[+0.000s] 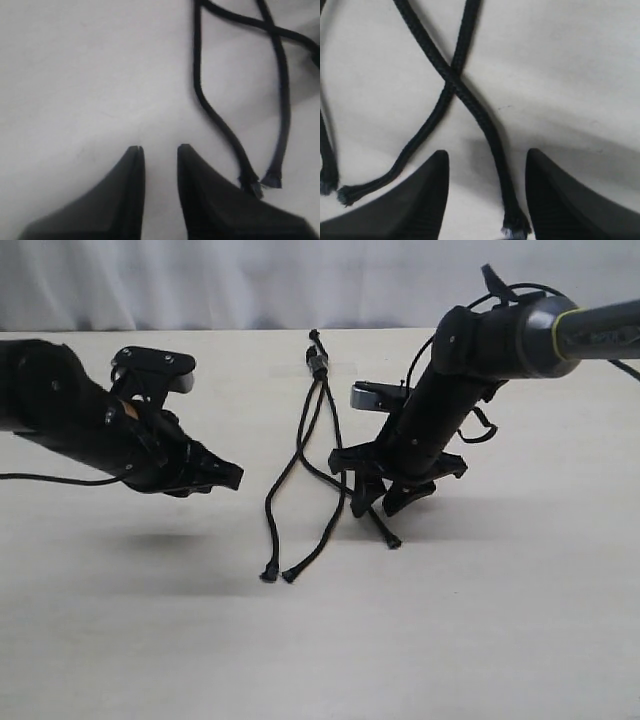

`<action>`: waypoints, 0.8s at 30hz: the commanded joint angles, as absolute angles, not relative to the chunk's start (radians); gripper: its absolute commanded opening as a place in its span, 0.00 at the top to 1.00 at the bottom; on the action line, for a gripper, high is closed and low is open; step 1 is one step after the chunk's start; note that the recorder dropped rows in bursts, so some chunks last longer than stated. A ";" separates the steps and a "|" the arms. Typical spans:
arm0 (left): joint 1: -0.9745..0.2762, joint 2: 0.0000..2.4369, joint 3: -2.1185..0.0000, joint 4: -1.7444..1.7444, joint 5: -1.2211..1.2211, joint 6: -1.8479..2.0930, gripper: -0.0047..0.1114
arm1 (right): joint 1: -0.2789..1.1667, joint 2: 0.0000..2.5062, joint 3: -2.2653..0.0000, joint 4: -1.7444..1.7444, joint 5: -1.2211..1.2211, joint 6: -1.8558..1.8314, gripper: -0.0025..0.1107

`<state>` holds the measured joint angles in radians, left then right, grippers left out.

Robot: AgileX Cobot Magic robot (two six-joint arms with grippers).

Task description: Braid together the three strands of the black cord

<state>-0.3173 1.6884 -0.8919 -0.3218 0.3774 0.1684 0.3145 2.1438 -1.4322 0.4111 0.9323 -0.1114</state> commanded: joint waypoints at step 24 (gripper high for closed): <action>-0.594 2.182 -1.406 -0.266 0.699 0.280 0.91 | -0.023 2.016 -1.205 0.738 0.966 -0.464 0.57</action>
